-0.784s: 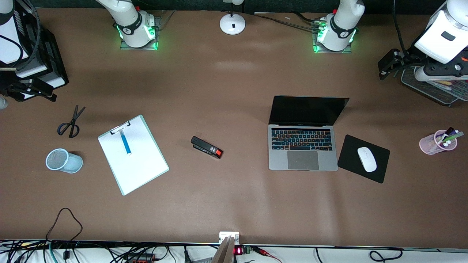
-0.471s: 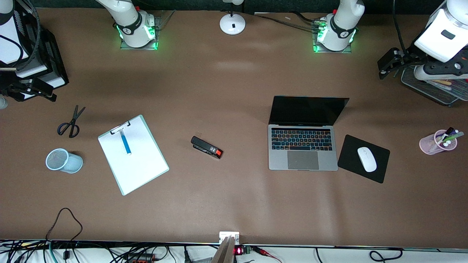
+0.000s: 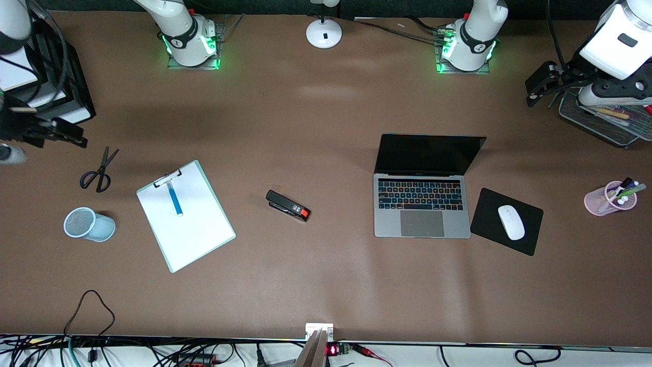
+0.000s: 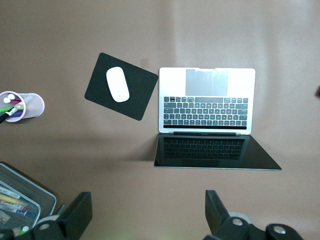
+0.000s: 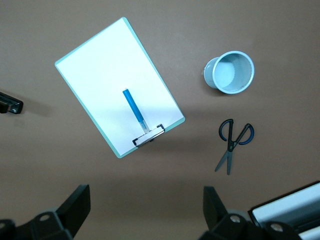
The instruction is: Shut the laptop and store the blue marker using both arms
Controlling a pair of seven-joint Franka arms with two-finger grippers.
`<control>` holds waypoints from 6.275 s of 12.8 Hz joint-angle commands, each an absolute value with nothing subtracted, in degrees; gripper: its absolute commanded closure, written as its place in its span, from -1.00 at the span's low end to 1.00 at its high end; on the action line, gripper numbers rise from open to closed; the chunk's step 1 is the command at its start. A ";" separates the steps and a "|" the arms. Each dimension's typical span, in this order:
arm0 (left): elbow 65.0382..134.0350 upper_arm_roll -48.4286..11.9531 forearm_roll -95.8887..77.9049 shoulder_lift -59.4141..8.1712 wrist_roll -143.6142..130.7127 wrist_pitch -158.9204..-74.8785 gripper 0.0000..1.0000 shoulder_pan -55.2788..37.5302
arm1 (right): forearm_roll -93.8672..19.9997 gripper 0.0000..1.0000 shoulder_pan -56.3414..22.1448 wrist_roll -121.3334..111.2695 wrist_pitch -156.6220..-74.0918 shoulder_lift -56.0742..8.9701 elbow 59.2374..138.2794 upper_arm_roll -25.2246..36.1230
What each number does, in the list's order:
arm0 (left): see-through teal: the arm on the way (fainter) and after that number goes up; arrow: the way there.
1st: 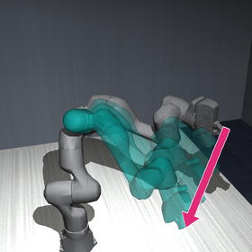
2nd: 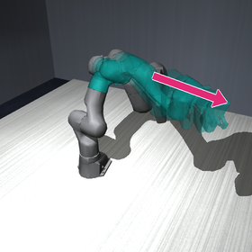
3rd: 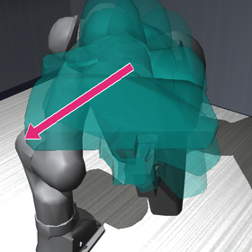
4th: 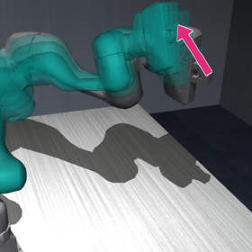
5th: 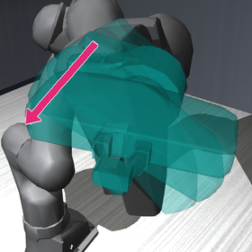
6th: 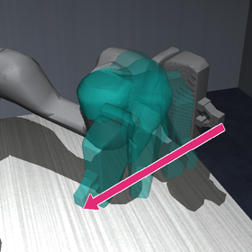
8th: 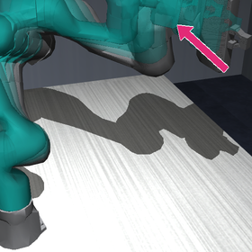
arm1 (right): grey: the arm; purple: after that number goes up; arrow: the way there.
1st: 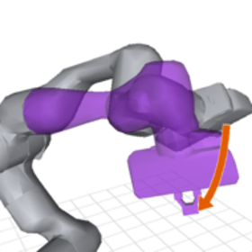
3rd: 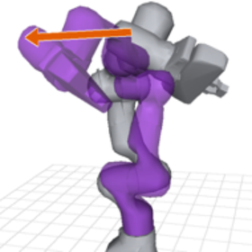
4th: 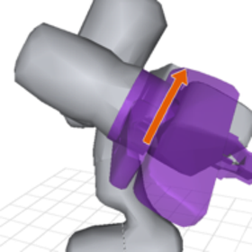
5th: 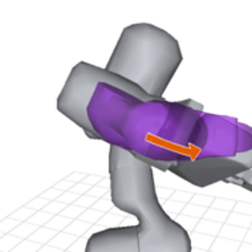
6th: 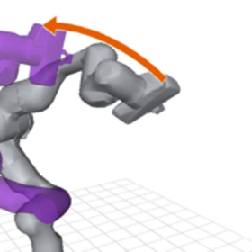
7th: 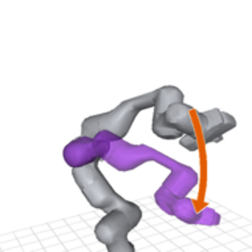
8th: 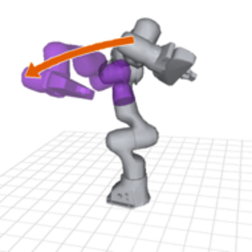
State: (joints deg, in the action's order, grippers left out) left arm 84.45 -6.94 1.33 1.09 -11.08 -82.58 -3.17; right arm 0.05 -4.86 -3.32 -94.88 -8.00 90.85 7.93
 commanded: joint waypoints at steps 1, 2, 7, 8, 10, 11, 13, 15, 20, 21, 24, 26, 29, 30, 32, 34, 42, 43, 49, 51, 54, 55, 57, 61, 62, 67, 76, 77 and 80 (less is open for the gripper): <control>86.04 -7.12 -0.79 2.46 -10.11 -83.32 -1.00 -2.46 | -0.09 -1.00 -6.06 -3.25 -98.86 -12.73 90.26 7.74; 86.57 -7.12 -0.79 2.46 -10.19 -83.41 -1.00 -2.29 | -0.09 -1.00 -6.67 -3.25 -100.01 -14.75 90.26 7.73; 94.29 -7.29 -0.79 5.44 -10.28 -87.09 -1.00 -2.29 | 0.09 -1.00 -8.61 -3.52 -106.33 -23.71 90.35 7.73; 95.09 -7.29 -0.88 5.54 -10.37 -87.27 -1.00 -2.29 | 0.09 -1.00 -8.87 -4.21 -107.74 -25.21 90.26 7.73; 97.19 -7.38 -1.49 5.45 -10.46 -87.80 -1.00 -2.63 | 0.09 -1.00 -9.40 -5.62 -110.56 -27.94 90.35 7.73; 99.12 -7.38 -1.67 5.54 -10.46 -89.28 -1.00 -2.72 | 0.26 -1.00 -9.93 -5.71 -111.18 -29.08 90.35 7.73; 102.81 -8.86 -1.76 5.80 -10.98 -91.57 -1.00 -2.90 | 0.44 -1.00 -10.54 -6.15 -112.93 -31.54 90.44 7.73; 105.55 -10.72 -1.76 5.71 -13.00 -92.72 -1.00 -2.64 | 0.26 -1.00 -10.46 -10.61 -113.64 -33.83 90.53 7.73; 117.57 -15.72 -2.63 5.10 -19.32 -101.49 -1.00 -2.99 | -0.09 -1.00 -10.46 -12.74 -116.10 -38.14 91.23 7.65; 119.51 -16.95 -2.64 5.10 -20.47 -102.47 -1.00 -2.99 | 0.00 -1.00 -10.55 -12.83 -116.89 -38.93 91.40 7.30; 124.70 -17.75 -2.64 5.01 -20.74 -105.63 -1.00 -2.99 | -0.09 -1.00 -10.28 -18.51 -123.20 -39.02 95.61 7.03; 126.64 -17.75 -2.72 4.31 -20.74 -107.30 -1.00 -2.99 | -0.09 -0.97 -10.02 -20.39 -127.51 -39.20 97.46 7.03; 128.14 -17.75 -2.90 2.82 -20.83 -110.99 -1.00 -2.99 | -0.09 -0.62 -10.37 -20.13 -127.71 -39.46 97.21 7.03; 128.41 -17.75 -2.90 2.12 -20.83 -112.31 -1.00 -2.99 | -0.17 -0.57 -10.46 -19.60 -127.71 -39.46 97.03 6.94; 128.41 -17.75 -2.99 0.97 -20.83 -113.55 -1.00 -2.99 | -1.66 -0.49 -10.37 -19.51 -127.53 -39.46 96.94 6.94; 128.41 -17.75 -2.99 0.44 -20.83 -114.69 -1.00 -2.99 | -3.07 -0.45 -10.37 -19.51 -127.44 -39.38 96.86 6.94; 125.52 -17.67 -2.90 -4.48 -20.57 -121.29 -1.00 -2.46 | -3.08 0.17 -10.37 -20.30 -127.62 -39.37 96.77 6.94; 124.90 -17.67 -2.90 -4.74 -20.57 -121.29 -1.00 -2.37 | -3.16 0.25 -10.37 -20.13 -127.62 -39.46 96.68 6.94; 122.08 -17.49 -2.90 -9.04 -20.48 -125.14 -1.00 -2.29 | -3.16 0.59 -10.55 -19.51 -127.71 -39.46 96.06 6.86; 121.30 -17.32 -2.73 -10.45 -20.22 -126.91 -1.00 -2.29 | -3.16 0.63 -10.55 -19.51 -127.71 -39.55 96.06 6.86; 119.36 -17.23 -2.72 -11.68 -20.21 -127.09 -1.00 -2.29 | -3.16 0.64 -10.46 -19.77 -127.97 -40.78 96.06 6.86; 118.83 -17.23 -2.72 -12.39 -20.21 -127.26 -1.00 -2.29 | -3.16 0.65 -10.46 -19.69 -128.06 -40.78 95.98 6.86; 118.04 -17.14 -2.55 -13.88 -20.13 -128.93 -1.00 -2.29 | -3.16 0.73 -10.46 -19.77 -127.45 -40.52 94.76 6.86; 115.50 -16.79 -2.11 -17.30 -20.04 -132.19 -1.00 -2.02 | -3.08 0.82 -10.02 -20.13 -125.96 -38.68 91.59 7.12; 114.10 -16.96 -2.20 -18.62 -20.13 -132.36 -1.00 -1.93 | -3.08 0.83 -10.02 -20.13 -123.86 -37.54 89.93 7.21; 112.68 -16.70 -2.11 -23.55 -20.13 -139.12 -1.00 -1.93 | -3.08 0.83 -7.83 -26.25 -114.79 -33.32 81.65 7.65; 111.88 -16.17 -2.11 -29.96 -20.21 -148.08 -1.00 -2.02 | -17.73 0.83 6.41 -72.37 -113.99 -28.65 81.48 7.38; 111.88 -16.17 -2.11 -31.01 -20.30 -149.66 -1.00 -2.02 | -20.63 0.83 7.37 -78.69 -113.91 -28.65 80.78 7.38; 111.80 -16.00 -2.11 -32.78 -20.39 -151.96 -1.00 -2.29 | -32.30 0.83 9.75 -97.49 -113.73 -28.57 80.51 7.38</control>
State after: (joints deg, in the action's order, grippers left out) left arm 113.33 -16.23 -1.29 -31.12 -21.00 -150.95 -2.01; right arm -26.16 7.90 -87.48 -114.71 -29.26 80.87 8.27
